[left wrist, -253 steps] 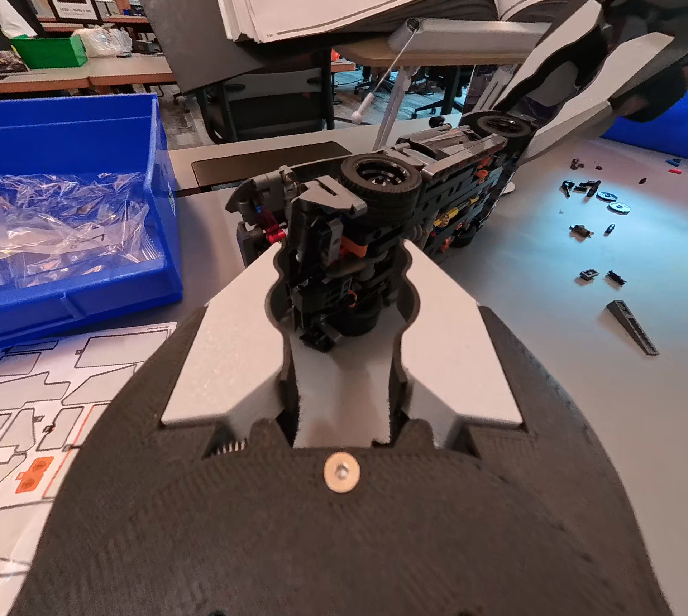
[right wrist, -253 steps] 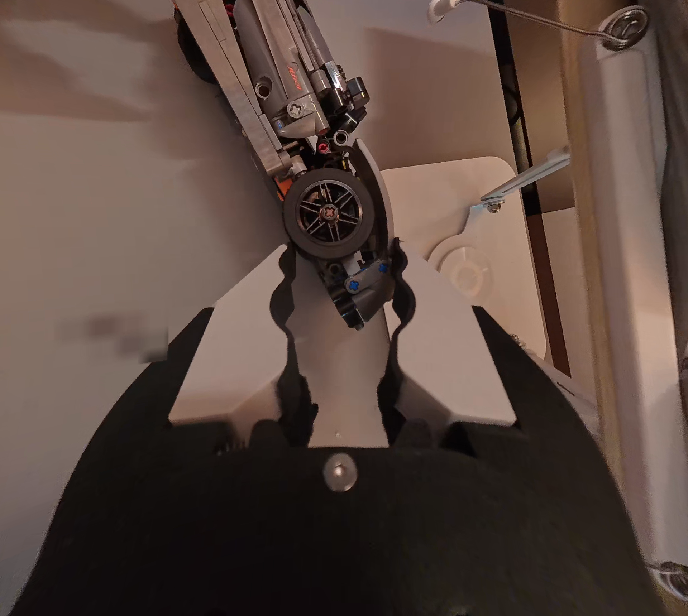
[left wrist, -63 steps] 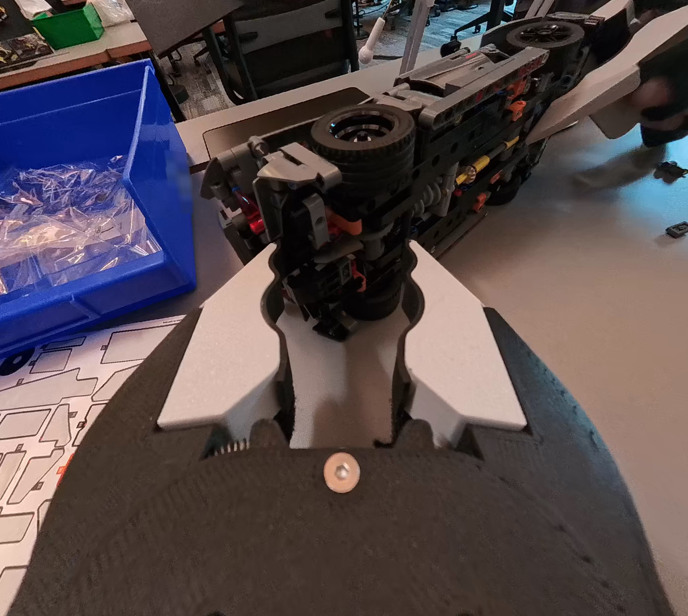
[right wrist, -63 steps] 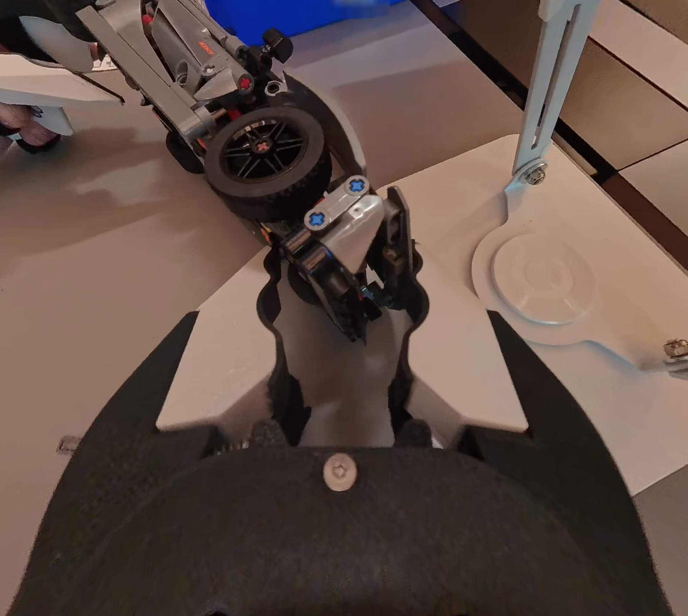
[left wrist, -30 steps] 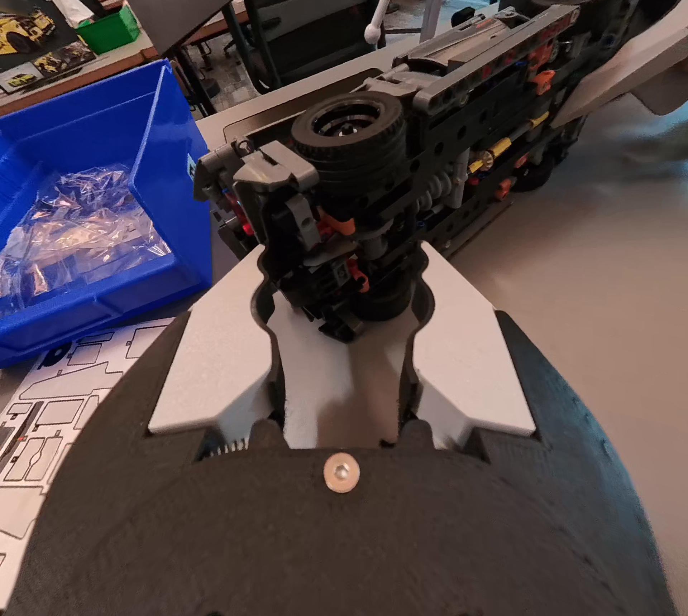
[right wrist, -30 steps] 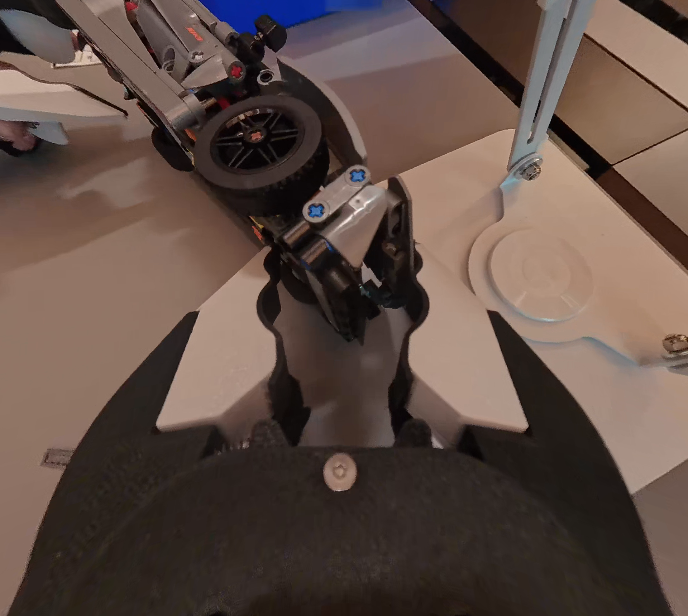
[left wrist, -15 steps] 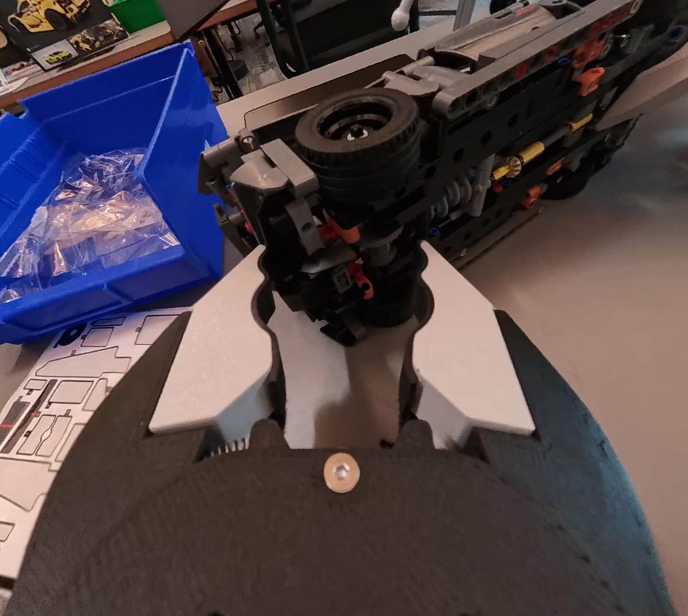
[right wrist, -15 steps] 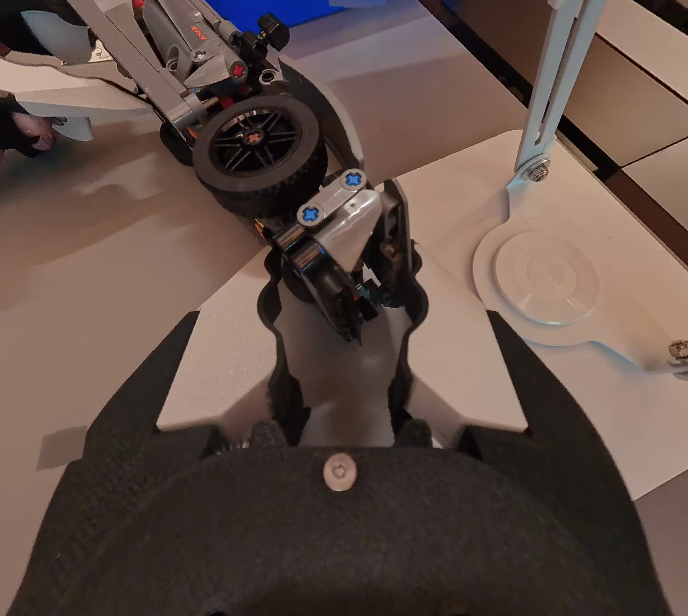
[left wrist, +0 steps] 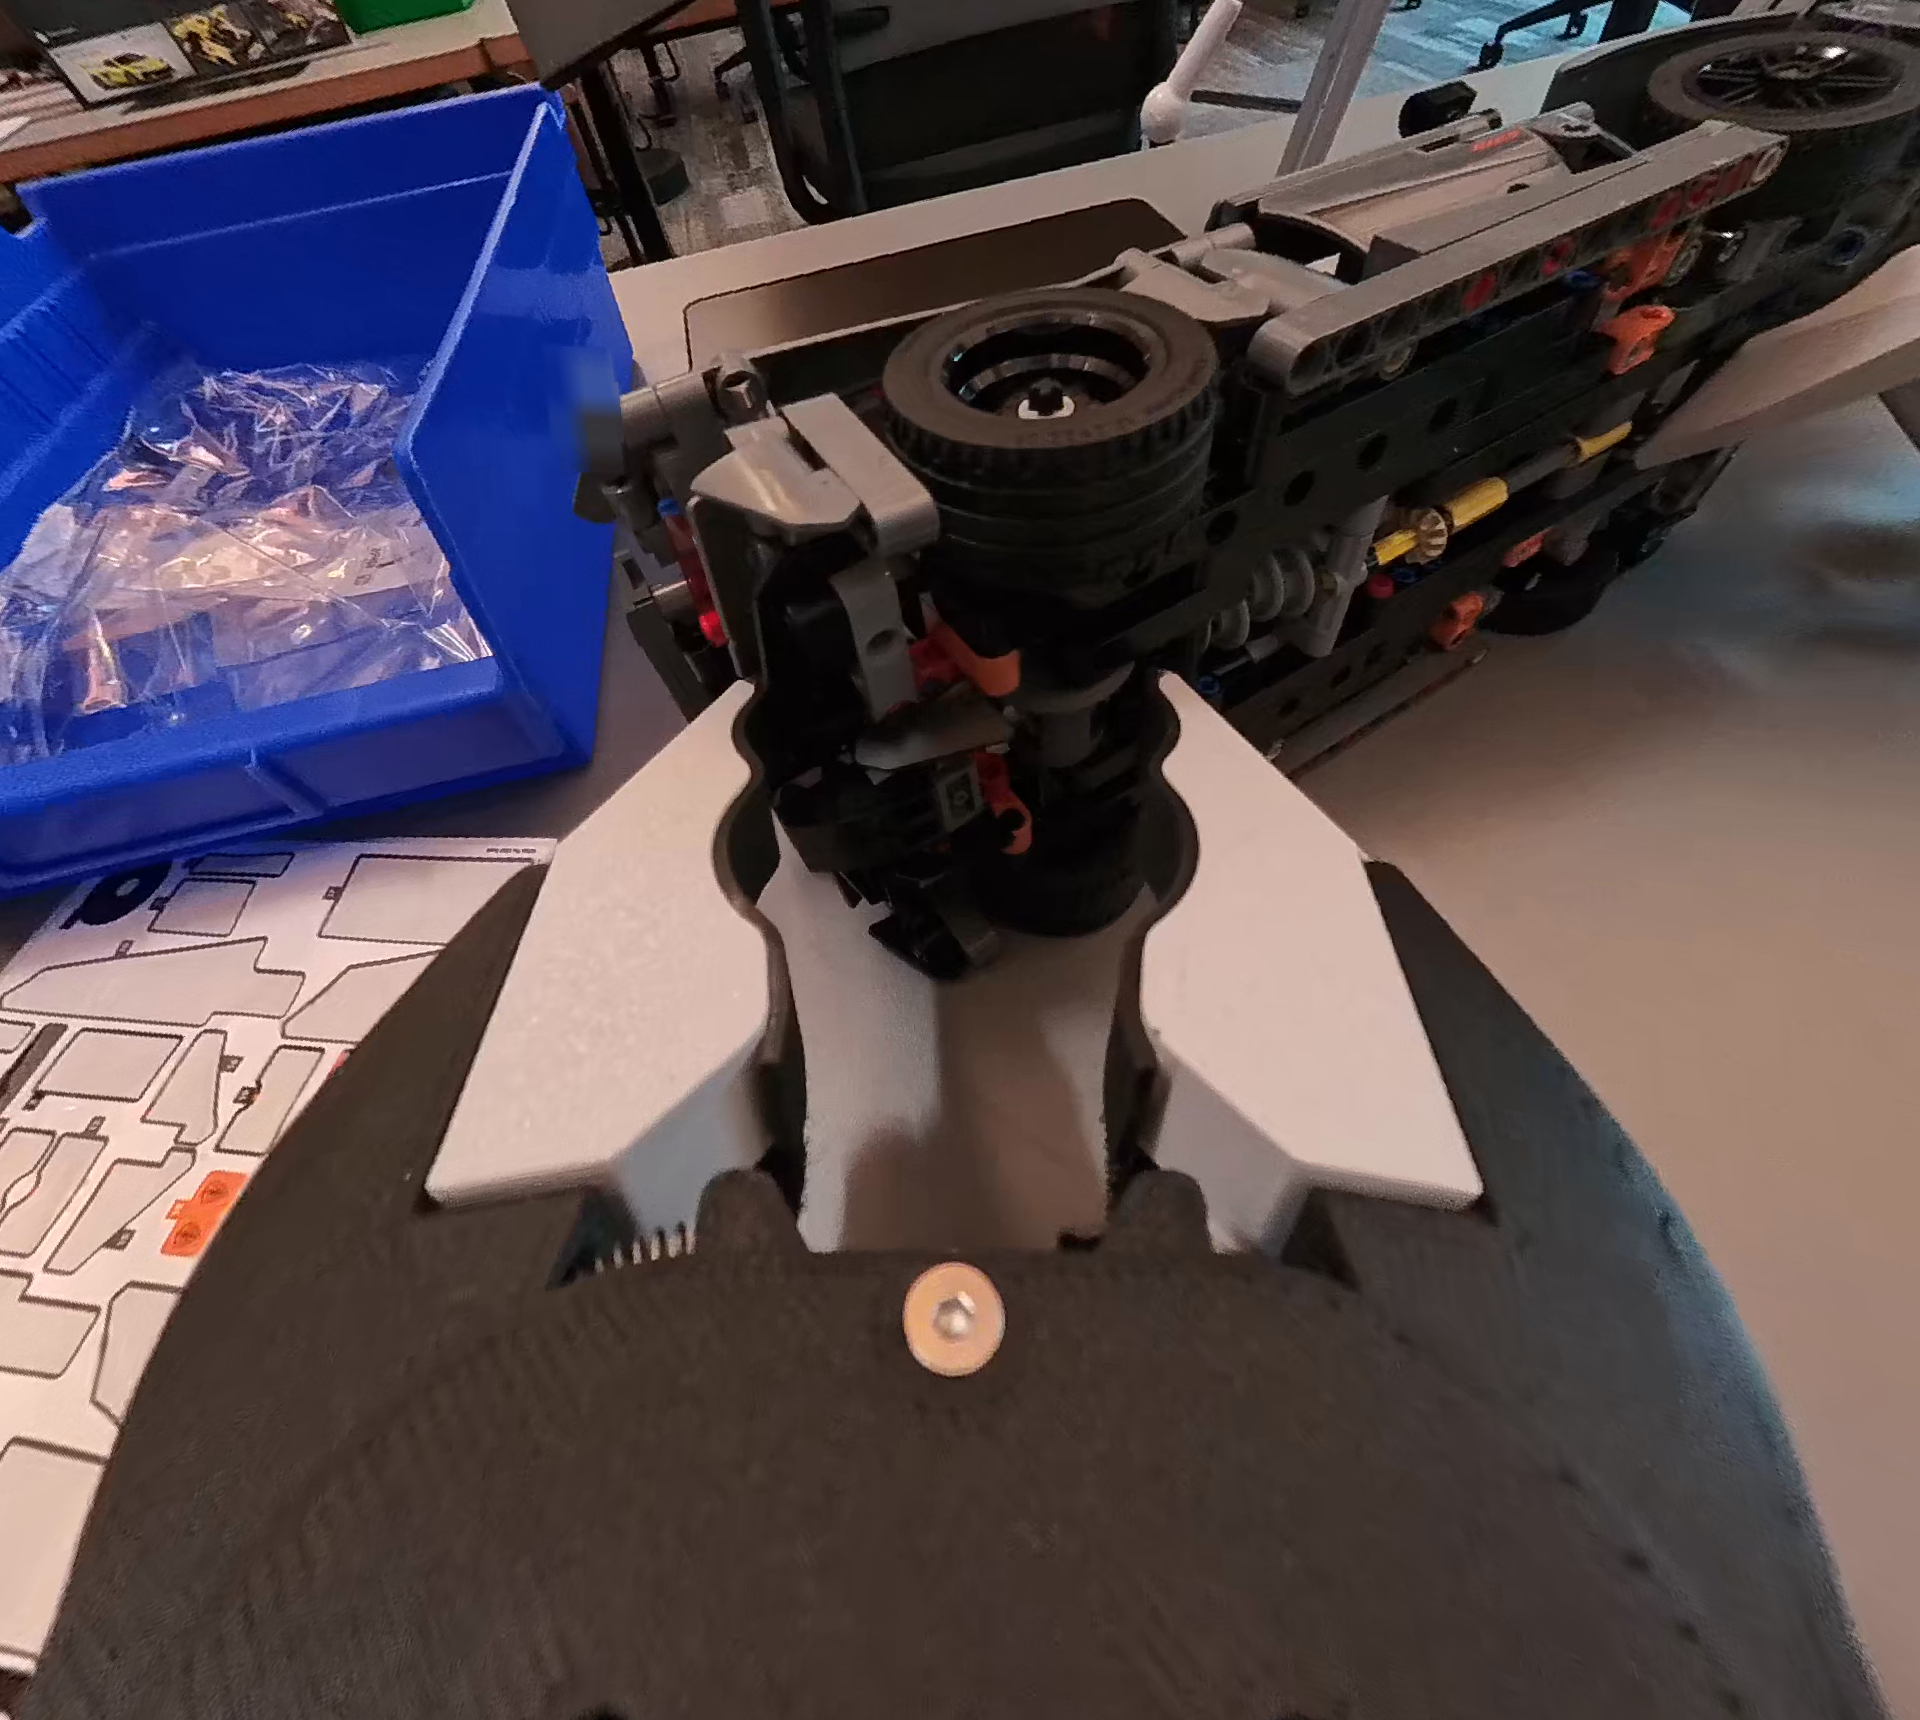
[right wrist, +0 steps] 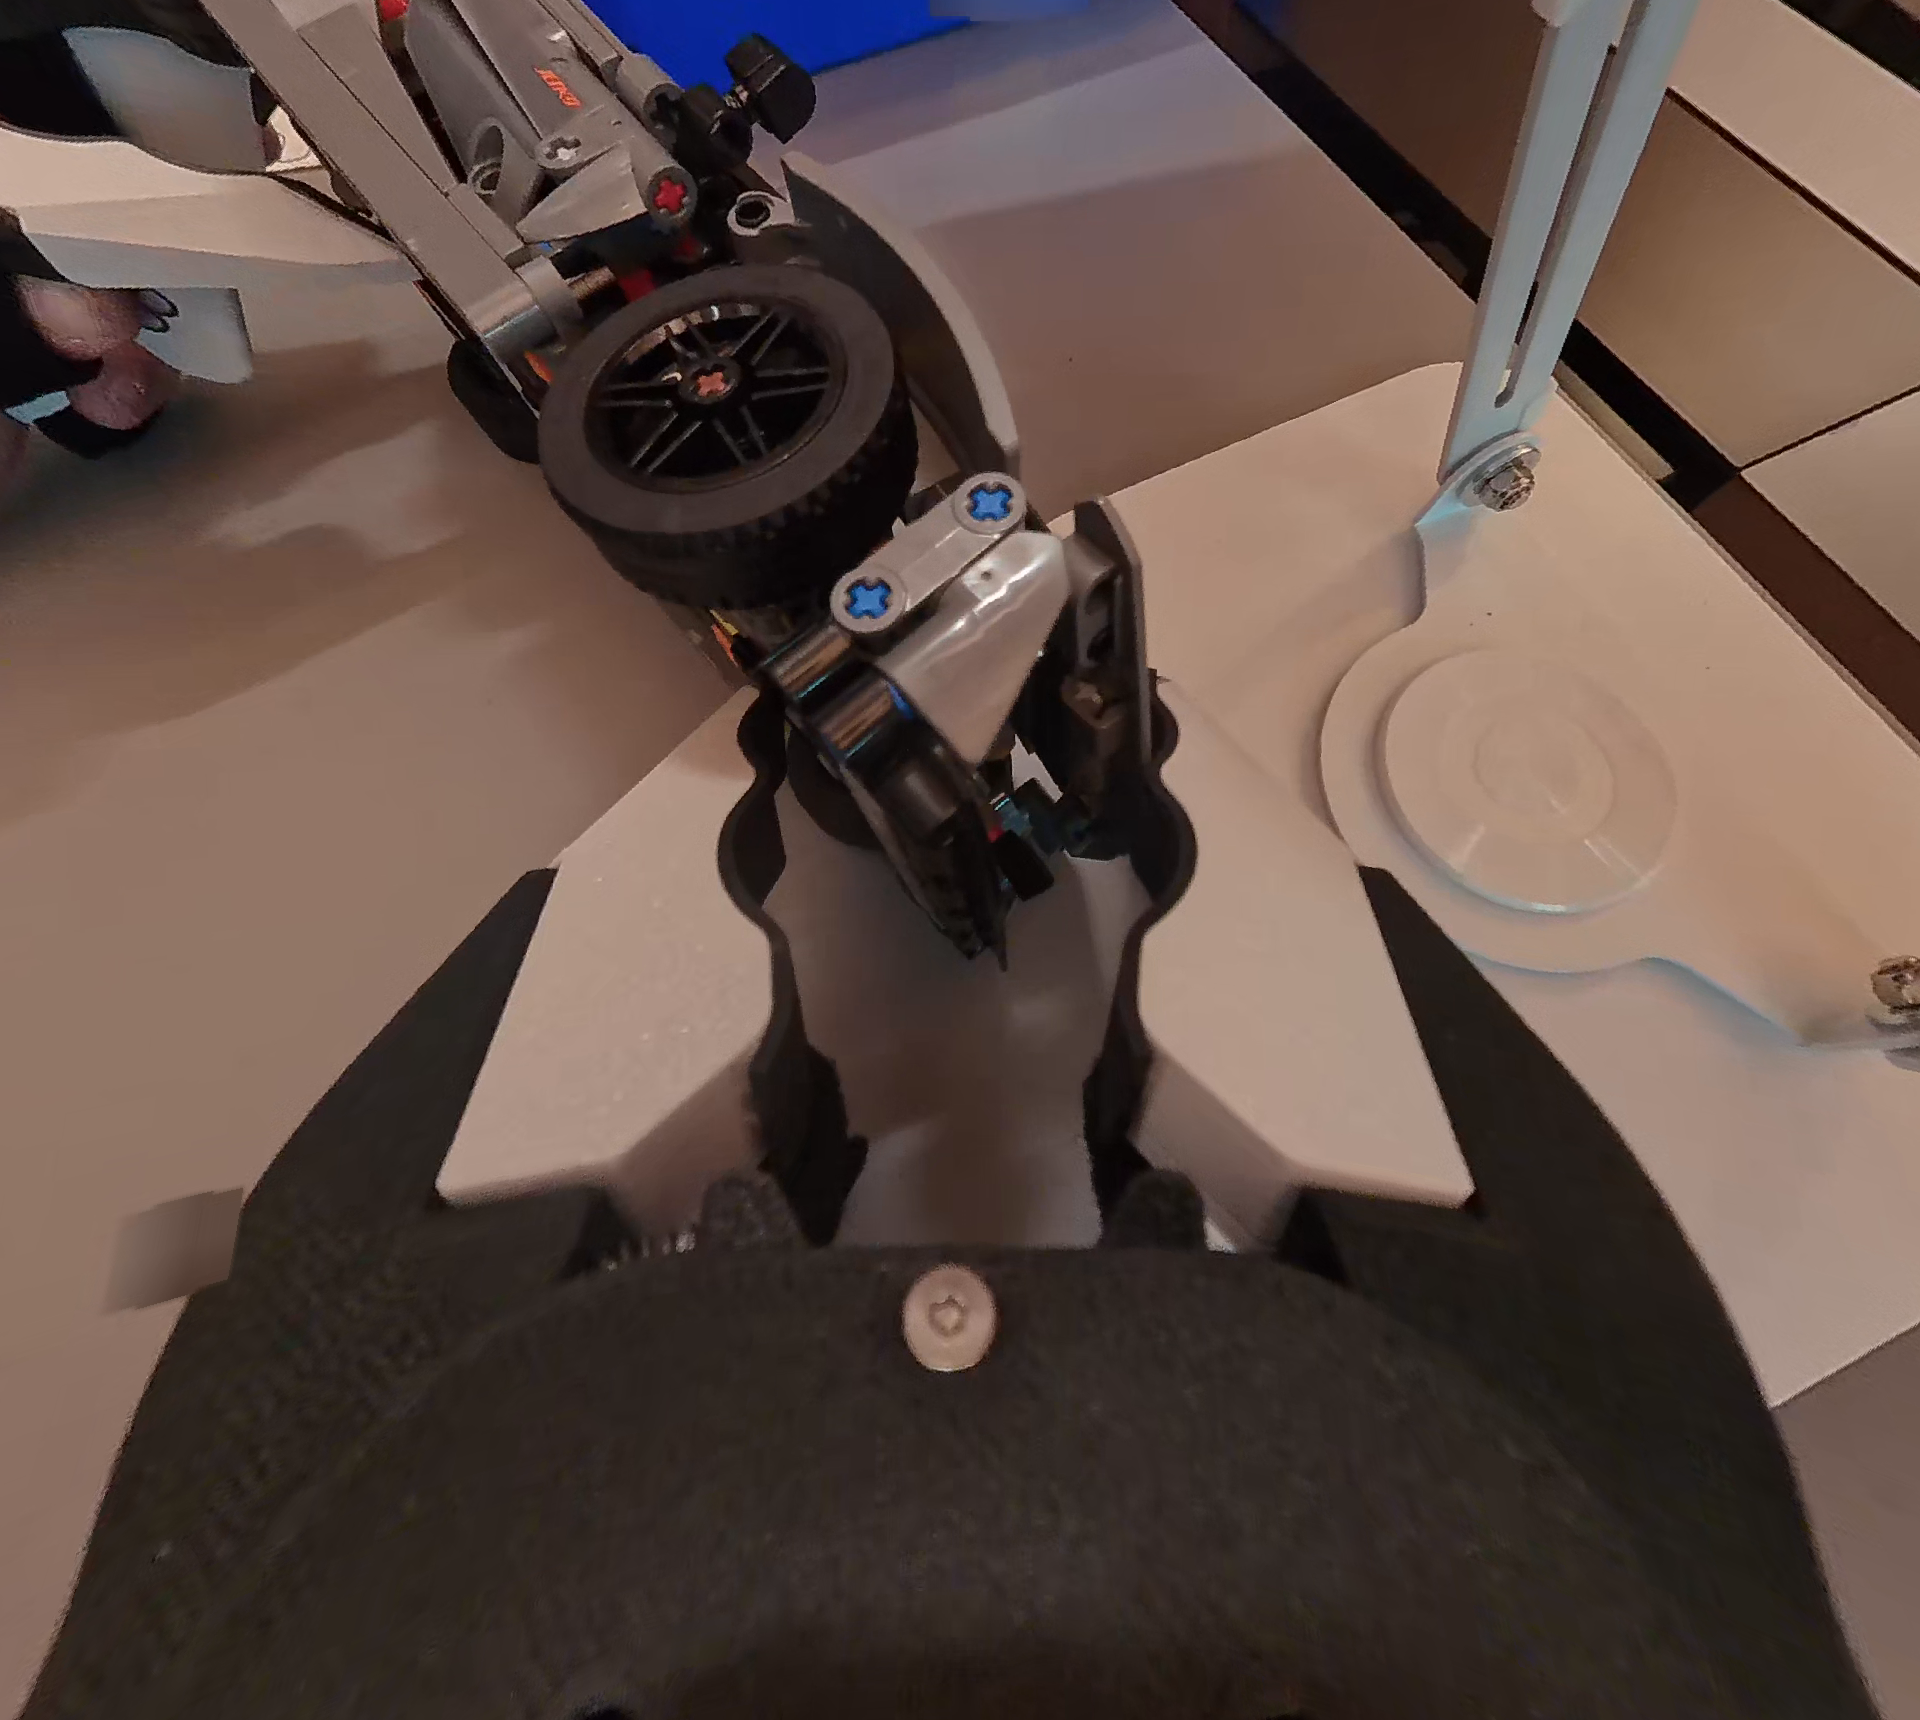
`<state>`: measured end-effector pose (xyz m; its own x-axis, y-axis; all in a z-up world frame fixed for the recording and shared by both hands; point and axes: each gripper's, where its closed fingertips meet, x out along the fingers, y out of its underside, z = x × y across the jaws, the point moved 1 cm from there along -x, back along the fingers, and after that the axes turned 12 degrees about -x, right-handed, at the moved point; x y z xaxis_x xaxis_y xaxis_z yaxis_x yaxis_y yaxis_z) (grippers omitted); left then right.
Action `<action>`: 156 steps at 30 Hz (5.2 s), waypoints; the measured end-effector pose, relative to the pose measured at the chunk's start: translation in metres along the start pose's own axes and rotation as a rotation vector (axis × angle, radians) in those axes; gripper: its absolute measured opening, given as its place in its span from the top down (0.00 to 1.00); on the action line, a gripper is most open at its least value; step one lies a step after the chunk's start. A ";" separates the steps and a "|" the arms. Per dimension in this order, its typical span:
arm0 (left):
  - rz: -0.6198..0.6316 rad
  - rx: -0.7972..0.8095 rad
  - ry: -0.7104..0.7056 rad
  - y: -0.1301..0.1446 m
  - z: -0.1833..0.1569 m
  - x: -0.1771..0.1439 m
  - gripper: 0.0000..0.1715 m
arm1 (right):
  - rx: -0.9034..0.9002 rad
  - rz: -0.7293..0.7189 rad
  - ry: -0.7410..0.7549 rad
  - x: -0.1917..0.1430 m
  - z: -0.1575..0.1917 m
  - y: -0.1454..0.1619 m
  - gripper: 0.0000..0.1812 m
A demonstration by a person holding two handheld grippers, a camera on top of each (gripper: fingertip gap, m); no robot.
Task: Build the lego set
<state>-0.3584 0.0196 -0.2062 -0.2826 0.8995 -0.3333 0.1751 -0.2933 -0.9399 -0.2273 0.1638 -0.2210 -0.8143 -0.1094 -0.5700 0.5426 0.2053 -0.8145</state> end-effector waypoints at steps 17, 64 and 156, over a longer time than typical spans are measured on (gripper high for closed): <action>-0.023 -0.083 0.093 -0.004 -0.005 -0.003 0.57 | -0.007 0.002 -0.004 0.000 0.000 0.000 0.64; -0.199 -0.101 0.146 -0.043 -0.005 -0.033 0.47 | -0.014 0.001 -0.010 0.000 0.001 0.000 0.65; -0.242 -0.036 0.137 -0.048 0.022 -0.026 0.73 | -0.012 0.002 -0.045 0.003 0.007 0.002 0.69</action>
<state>-0.3801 0.0031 -0.1541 -0.1907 0.9781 -0.0838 0.1523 -0.0548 -0.9868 -0.2273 0.1575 -0.2256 -0.8029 -0.1522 -0.5764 0.5417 0.2175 -0.8120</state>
